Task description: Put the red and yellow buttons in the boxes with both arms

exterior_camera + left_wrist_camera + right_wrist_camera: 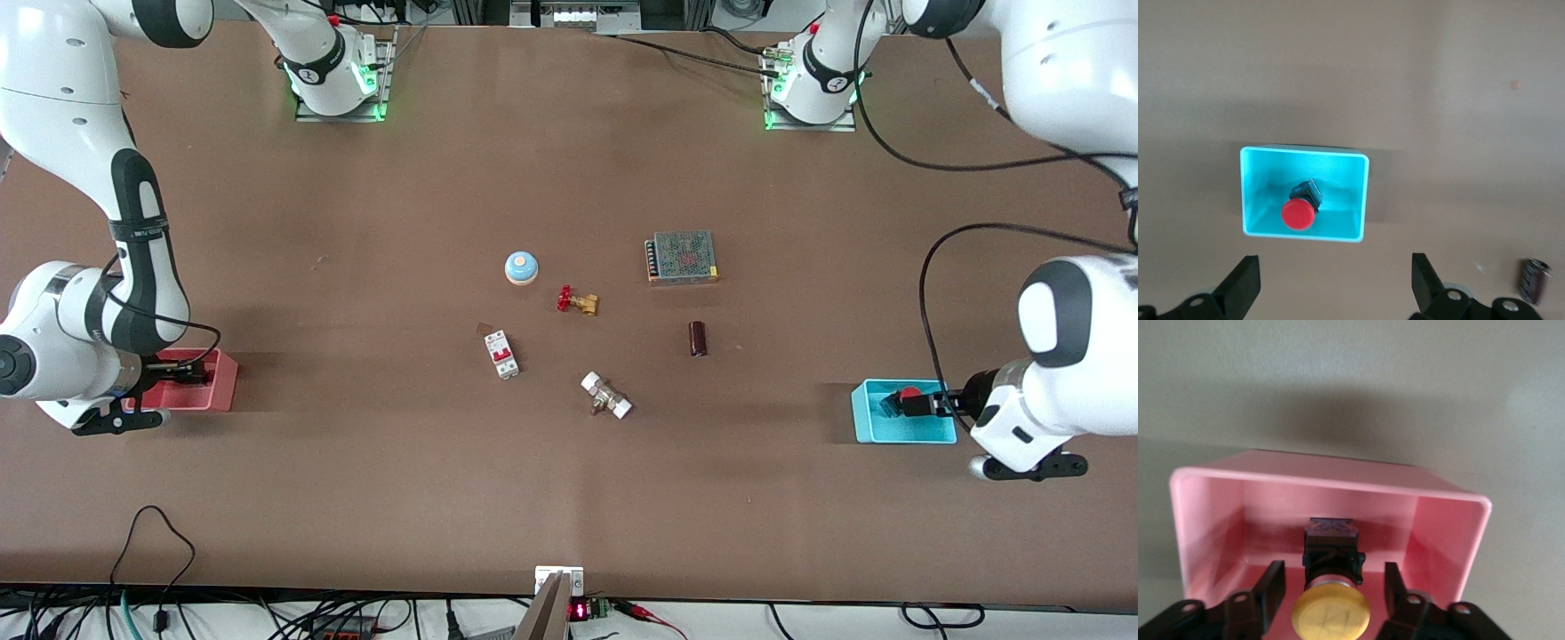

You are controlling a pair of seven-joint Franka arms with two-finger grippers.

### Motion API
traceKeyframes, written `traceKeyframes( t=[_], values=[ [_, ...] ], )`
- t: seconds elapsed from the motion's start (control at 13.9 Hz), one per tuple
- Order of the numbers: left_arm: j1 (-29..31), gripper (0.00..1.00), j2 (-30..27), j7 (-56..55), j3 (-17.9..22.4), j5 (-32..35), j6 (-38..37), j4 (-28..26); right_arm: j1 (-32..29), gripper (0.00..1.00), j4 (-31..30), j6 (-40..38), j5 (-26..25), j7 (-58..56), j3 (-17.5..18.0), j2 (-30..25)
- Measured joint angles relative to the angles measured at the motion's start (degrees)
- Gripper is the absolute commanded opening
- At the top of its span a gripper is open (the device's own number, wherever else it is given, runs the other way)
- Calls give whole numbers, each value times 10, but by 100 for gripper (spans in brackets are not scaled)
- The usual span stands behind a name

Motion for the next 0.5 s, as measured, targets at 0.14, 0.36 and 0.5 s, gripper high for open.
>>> traceKeyframes(
  t=[0.14,0.36,0.5],
  values=[
    [-6,100,-41,0,0,0,-16,-18,1,100,9,-11,17,0,0,-20],
    [-11,100,-115,1,-3,21,-22,-72,6,100,21,-61,37,0,2,-86],
    [-12,100,-181,2,-13,40,-22,-127,25,100,26,-112,42,11,4,-153]
  ],
)
